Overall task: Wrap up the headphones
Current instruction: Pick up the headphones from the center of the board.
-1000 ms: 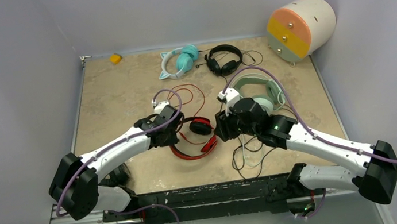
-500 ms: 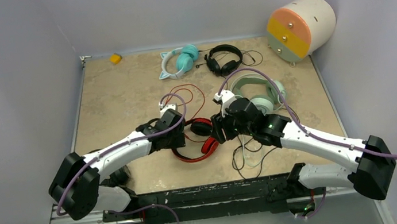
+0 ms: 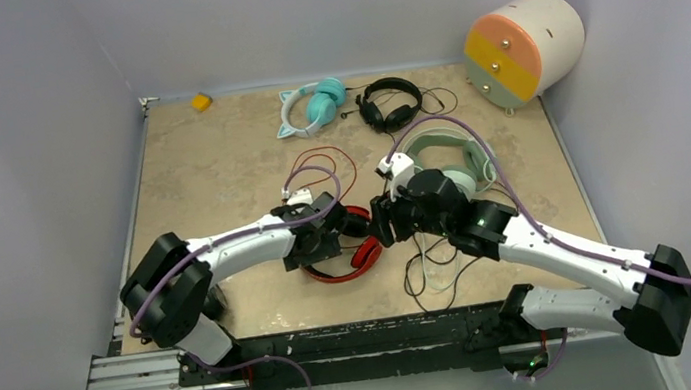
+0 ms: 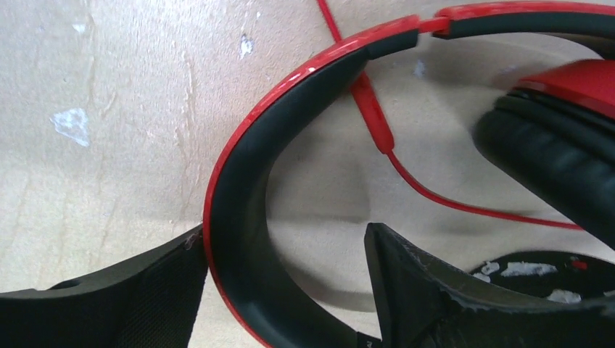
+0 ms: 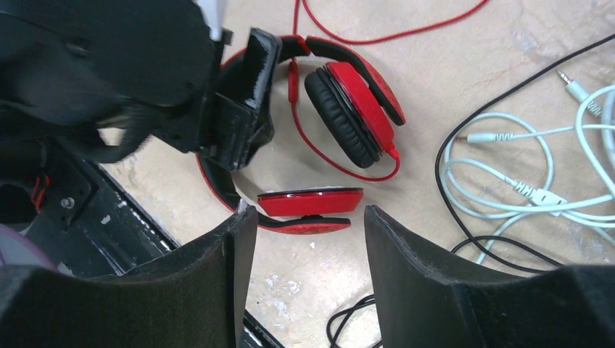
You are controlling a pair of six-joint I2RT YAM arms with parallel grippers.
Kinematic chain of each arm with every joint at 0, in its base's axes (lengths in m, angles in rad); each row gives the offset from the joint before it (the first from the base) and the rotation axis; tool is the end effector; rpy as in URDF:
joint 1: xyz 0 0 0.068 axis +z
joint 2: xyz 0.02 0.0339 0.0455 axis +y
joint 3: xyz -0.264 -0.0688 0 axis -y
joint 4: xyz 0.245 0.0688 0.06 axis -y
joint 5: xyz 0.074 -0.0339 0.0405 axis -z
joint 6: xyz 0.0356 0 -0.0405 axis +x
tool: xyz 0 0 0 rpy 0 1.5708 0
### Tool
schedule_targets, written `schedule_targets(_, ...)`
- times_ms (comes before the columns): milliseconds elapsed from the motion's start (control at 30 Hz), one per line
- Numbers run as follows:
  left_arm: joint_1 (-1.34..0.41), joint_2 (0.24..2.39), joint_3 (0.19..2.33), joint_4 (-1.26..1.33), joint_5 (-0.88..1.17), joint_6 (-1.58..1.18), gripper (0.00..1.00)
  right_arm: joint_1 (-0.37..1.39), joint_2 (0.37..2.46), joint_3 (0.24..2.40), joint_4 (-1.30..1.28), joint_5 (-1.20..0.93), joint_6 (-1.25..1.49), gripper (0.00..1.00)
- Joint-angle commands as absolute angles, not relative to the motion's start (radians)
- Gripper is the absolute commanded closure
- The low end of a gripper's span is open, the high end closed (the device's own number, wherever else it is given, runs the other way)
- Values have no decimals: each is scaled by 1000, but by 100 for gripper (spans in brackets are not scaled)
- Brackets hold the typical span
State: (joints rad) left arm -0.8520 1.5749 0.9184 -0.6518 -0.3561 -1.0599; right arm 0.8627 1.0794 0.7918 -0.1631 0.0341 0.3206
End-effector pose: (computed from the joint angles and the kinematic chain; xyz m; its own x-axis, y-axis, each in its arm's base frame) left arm 0.1935 -0.2023 0.1718 -0.8743 -0.2424 -0.4206 -0.2389 0.9691 -0.0617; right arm 0.1609 0.1861 0.2866 -0.5018 -0.1018 -0.8590 -0.6123 0.7433 0.2696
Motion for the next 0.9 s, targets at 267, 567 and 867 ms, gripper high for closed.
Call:
schedule_targets(267,-816,1663,909,-638,-355,-1171,85,859,945,736,-99,82,301,42)
schedule_targets(567,-806,1491,1030,-867,-548,-1088,100,859,925,712,-79,83,278,42)
schedule_targets(867,-584,1154,1117,-839,-276,-830,100,858,757,621,33,124,266,40)
